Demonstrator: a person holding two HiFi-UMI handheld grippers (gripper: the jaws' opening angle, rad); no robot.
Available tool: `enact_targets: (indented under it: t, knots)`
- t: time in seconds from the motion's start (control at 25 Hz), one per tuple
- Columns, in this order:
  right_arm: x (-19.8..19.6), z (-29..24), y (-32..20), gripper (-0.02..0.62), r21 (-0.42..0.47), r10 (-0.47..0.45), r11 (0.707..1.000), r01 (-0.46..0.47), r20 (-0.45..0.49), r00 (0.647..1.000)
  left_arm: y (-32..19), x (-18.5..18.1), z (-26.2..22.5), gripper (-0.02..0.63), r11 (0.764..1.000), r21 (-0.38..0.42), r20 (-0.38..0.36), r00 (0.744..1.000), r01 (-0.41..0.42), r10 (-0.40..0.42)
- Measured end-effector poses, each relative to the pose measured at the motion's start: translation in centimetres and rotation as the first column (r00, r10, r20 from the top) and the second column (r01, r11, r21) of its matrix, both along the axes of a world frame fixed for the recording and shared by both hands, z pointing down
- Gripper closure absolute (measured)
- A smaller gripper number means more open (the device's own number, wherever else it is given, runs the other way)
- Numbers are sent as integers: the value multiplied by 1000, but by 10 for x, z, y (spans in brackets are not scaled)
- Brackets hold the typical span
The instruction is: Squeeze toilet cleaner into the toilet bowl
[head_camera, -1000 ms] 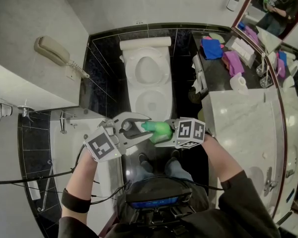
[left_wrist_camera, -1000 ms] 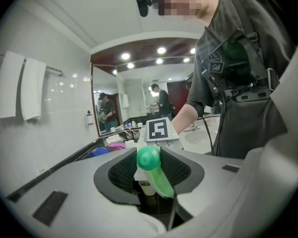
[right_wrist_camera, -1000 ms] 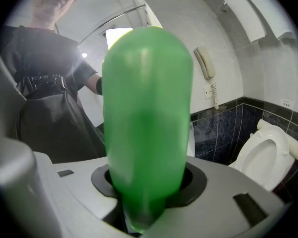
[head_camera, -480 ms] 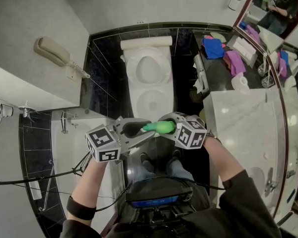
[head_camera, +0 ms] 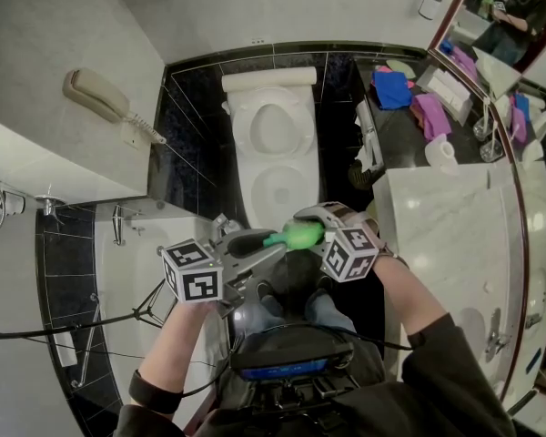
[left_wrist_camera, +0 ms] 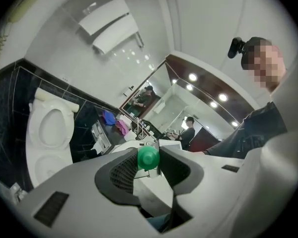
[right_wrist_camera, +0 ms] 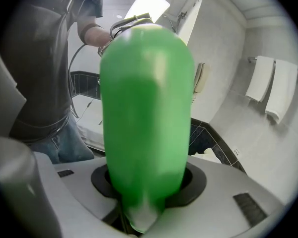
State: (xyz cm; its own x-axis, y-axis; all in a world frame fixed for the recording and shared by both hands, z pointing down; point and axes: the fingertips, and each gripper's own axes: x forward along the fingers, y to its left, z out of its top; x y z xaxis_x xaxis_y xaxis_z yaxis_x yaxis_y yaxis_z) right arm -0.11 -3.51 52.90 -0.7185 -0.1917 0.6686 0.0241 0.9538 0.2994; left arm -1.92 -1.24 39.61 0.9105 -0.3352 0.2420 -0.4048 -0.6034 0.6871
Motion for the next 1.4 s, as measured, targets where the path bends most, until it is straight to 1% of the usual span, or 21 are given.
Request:
enact_targets:
  t: [0.08, 0.12, 0.16, 0.2, 0.24, 0.28, 0.36, 0.44, 0.48, 0.52, 0.56, 0.6, 0.76, 0.84, 0.92, 1.0, 1.08, 1.16, 1.24, 1.28, 1.4]
  knots:
    - [-1, 1, 3, 408, -19, 1, 1000, 0, 7, 1000, 1, 0, 0, 462, 999, 40, 1, 1000, 1, -1]
    - [-1, 2, 5, 408, -38, 0, 999, 0, 13, 1000, 3, 1, -2, 429, 996, 85, 12, 1000, -9, 8]
    - [-2, 2, 8, 408, -62, -3, 998, 4, 20, 1000, 5, 3, -4, 301, 989, 147, 33, 999, -31, 26]
    - [-4, 2, 12, 408, -93, -9, 996, 12, 29, 1000, 8, 5, -7, 244, 972, 224, 67, 996, -65, 51]
    - [-5, 0, 17, 408, -135, -19, 991, 24, 43, 999, 11, 7, -11, 233, 943, 312, 118, 990, -114, 80]
    - [-8, -3, 24, 408, -187, -31, 981, 43, 63, 998, 15, 11, -15, 211, 898, 402, 183, 977, -178, 112]
    - [-13, -13, 39, 408, -312, -58, 945, 93, 121, 991, 24, 19, -30, 211, 780, 539, 317, 935, -317, 161]
    - [-19, -26, 56, 408, -421, -84, 894, 153, 178, 980, 28, 23, -44, 214, 669, 624, 401, 900, -404, 170]
    - [-22, -31, 64, 408, -459, -98, 869, 182, 201, 975, 27, 22, -49, 238, 626, 654, 421, 892, -425, 164]
    - [-24, -34, 71, 408, -488, -113, 848, 208, 217, 970, 26, 20, -53, 262, 594, 675, 435, 886, -439, 160]
    - [-26, -37, 76, 408, -507, -126, 831, 228, 229, 965, 25, 18, -56, 286, 572, 684, 446, 880, -452, 162]
    - [-27, -37, 79, 408, -518, -137, 820, 243, 235, 962, 25, 16, -58, 298, 559, 685, 455, 874, -467, 172]
    - [-28, -43, 90, 408, -548, -165, 791, 271, 236, 958, 29, 14, -59, 310, 530, 666, 488, 844, -524, 221]
    - [-27, -41, 91, 408, -548, -170, 790, 277, 238, 956, 31, 16, -57, 350, 515, 663, 504, 833, -543, 229]
    - [-26, -38, 91, 408, -548, -171, 788, 281, 243, 955, 33, 18, -56, 393, 500, 669, 511, 829, -550, 228]
    - [-26, -39, 92, 408, -557, -171, 780, 285, 249, 953, 35, 20, -56, 439, 499, 673, 504, 832, -545, 230]
    - [-26, -44, 94, 408, -563, -168, 775, 285, 252, 953, 37, 21, -55, 453, 508, 671, 494, 836, -541, 238]
    - [-25, -40, 92, 408, -546, -165, 792, 274, 241, 957, 38, 21, -53, 453, 524, 662, 485, 839, -536, 245]
    - [-24, -37, 89, 408, -526, -159, 813, 251, 214, 964, 37, 21, -50, 454, 558, 645, 473, 846, -522, 245]
    - [-23, -35, 85, 408, -506, -153, 830, 235, 199, 968, 36, 21, -48, 454, 584, 632, 461, 853, -509, 244]
    - [-21, -27, 70, 408, -415, -127, 891, 181, 154, 980, 33, 20, -44, 455, 683, 582, 400, 886, -442, 234]
